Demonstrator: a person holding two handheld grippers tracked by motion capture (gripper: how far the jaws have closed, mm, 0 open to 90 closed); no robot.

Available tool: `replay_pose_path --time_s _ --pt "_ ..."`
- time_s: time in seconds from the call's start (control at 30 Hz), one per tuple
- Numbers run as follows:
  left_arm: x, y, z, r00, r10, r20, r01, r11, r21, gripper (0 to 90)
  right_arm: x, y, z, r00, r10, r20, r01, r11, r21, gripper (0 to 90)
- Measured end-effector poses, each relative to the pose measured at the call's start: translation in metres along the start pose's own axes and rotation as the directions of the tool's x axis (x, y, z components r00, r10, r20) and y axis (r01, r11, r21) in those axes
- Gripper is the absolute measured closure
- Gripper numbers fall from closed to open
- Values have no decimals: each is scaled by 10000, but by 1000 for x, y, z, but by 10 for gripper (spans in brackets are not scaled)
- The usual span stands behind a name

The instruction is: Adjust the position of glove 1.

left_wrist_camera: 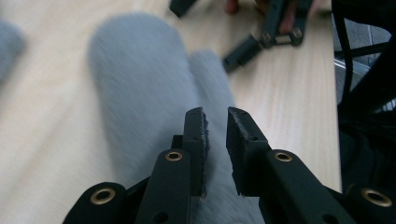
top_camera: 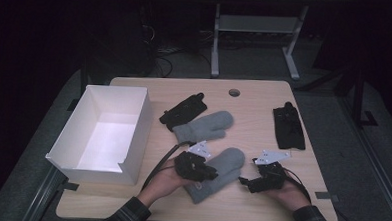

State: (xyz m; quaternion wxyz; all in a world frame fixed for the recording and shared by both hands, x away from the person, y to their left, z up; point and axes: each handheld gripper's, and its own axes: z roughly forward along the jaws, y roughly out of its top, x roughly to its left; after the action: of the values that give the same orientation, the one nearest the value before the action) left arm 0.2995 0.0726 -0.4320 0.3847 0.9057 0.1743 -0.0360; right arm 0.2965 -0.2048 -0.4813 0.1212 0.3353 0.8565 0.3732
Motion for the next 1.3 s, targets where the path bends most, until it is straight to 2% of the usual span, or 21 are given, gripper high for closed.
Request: replay_pose_path --time_s 0.07,0.1,0.2,0.27,0.3,0.4,0.47,0.57,0.63,0.8,0.87,1.0,1.2,1.27,1.3 --pt "-3 -7 4 9999 101 -58 -99 9994 329 775 0 0 0 10000 -5 0 5 10000 2 117" --pt "-3 -11 6 9994 195 -289 -181 9986 490 775 0 0 0 10000 -7 1 7 10000 2 117" --pt "2 -14 3 9993 70 -356 -54 9991 431 791 0 0 0 10000 -1 -3 1 10000 3 117" --pt "7 -16 -2 9965 222 -810 -177 9983 561 792 0 0 0 10000 5 2 -5 10000 5 117" --pt "11 -18 -5 9960 103 -890 -58 9987 515 791 0 0 0 10000 4 1 -4 10000 5 117" --pt "17 -20 -10 9951 -109 -978 151 9990 428 791 0 0 0 10000 10 0 -10 10000 3 117" --pt "18 -20 -11 9958 -23 -911 66 9989 472 788 0 0 0 10000 13 0 -13 10000 6 117" --pt "16 -15 -11 9965 -6 -830 24 9997 223 736 0 0 0 10000 10 -1 -10 10000 6 117" --pt "19 -10 -14 9965 23 -835 -17 10000 72 698 0 0 0 10000 11 1 -11 10000 4 117" --pt "42 3 -19 9925 -132 -1216 116 9998 -137 570 0 0 0 10000 5 -14 -5 10000 1 117" --pt "51 8 -21 9890 53 -1481 -84 9997 -209 516 0 0 0 10000 13 -4 -13 10000 5 117" --pt "72 20 -26 9841 48 -1777 -132 9989 -460 398 0 0 0 10000 -26 15 26 10000 -14 117" --pt "103 41 -27 9715 164 -2364 -302 9980 -550 338 0 0 0 10000 -4 -9 4 10000 2 117" --pt "113 45 -23 9698 -106 -2435 -26 9985 -539 333 0 0 0 10000 -13 -24 13 10000 0 117" --pt "118 47 -21 9671 6 -2546 -104 9993 -370 333 0 0 0 10000 18 -28 -18 10000 -5 117"
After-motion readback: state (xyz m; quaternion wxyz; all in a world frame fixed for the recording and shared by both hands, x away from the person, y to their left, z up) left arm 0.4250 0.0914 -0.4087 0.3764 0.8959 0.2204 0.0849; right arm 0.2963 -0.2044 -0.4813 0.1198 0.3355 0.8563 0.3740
